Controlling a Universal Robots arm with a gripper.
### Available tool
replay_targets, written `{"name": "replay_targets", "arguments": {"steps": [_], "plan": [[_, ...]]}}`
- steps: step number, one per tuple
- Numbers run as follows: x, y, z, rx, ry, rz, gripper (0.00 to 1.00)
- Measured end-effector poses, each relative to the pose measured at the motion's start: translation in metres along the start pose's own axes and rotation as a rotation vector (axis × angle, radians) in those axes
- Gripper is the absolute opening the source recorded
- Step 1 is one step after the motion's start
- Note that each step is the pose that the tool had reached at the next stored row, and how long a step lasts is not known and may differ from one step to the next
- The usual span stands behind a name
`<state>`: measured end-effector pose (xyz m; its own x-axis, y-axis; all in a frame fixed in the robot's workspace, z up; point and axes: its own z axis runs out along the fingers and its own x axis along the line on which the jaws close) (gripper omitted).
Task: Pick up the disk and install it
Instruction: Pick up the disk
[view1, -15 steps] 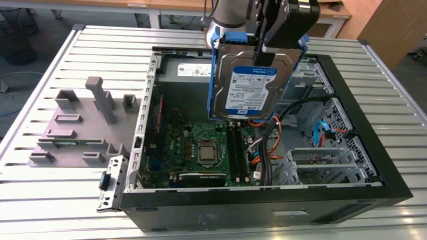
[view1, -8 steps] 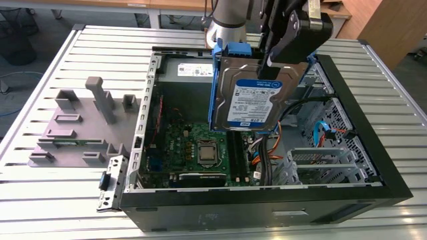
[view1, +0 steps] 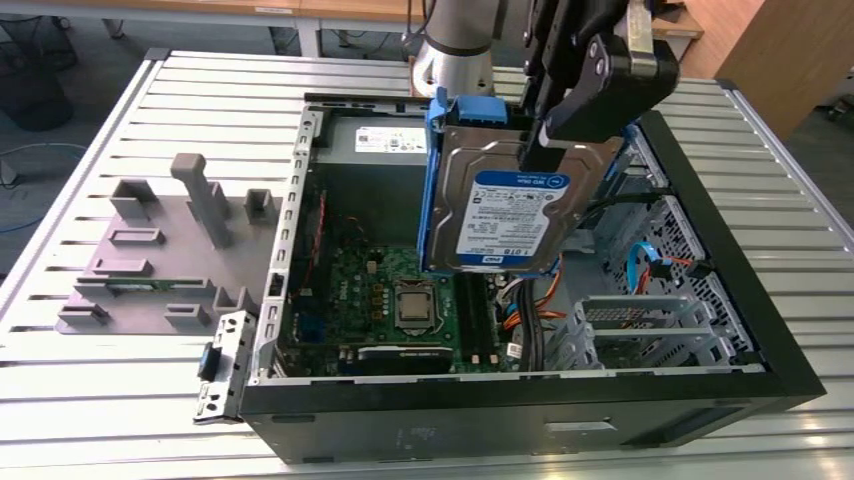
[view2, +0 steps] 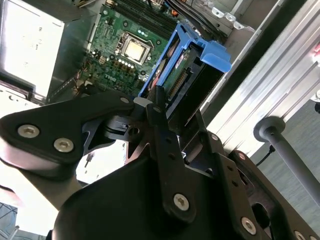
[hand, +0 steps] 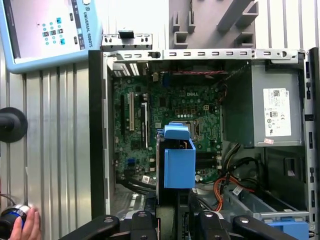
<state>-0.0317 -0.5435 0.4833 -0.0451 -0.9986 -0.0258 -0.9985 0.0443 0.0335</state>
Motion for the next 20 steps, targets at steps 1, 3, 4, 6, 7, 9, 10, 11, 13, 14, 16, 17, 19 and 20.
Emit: {"name": "replay_targets", "arguments": {"steps": [1,3,4,6,7,9,10,11,13,14,16,17,19,20], "plan": [[0.0028,-0.0001,0.0,0.0,-0.0001,0.0,0.35],[0.0073,-0.0004,-0.0003,0.0,0.0002,0.0,0.35],[0.0078,-0.0004,-0.0003,-0.0001,0.0002,0.0,0.35],[0.0078,-0.0004,-0.0002,0.0,0.0001,0.0,0.35],[0.0078,-0.0004,-0.0002,0.0,0.0001,0.0,0.35],[0.0079,-0.0004,-0.0003,0.0,0.0002,0.0,0.35],[0.0079,-0.0004,-0.0002,0.0,0.0001,0.0,0.35],[0.0079,-0.0004,-0.0002,0.0,-0.0005,0.0,0.35],[0.0079,-0.0011,-0.0001,0.0,-0.0011,0.0,0.35],[0.0079,-0.002,-0.0001,-0.0001,-0.0012,0.0,0.35],[0.0077,-0.0058,-0.0001,-0.0001,-0.001,0.0,0.35],[0.0076,-0.0081,0.0,-0.0001,-0.0011,0.0,0.35],[0.0074,-0.0131,-0.0001,-0.0001,-0.0011,0.0,0.35],[0.0073,-0.0158,-0.0001,-0.0001,-0.001,0.0,0.35]]}}
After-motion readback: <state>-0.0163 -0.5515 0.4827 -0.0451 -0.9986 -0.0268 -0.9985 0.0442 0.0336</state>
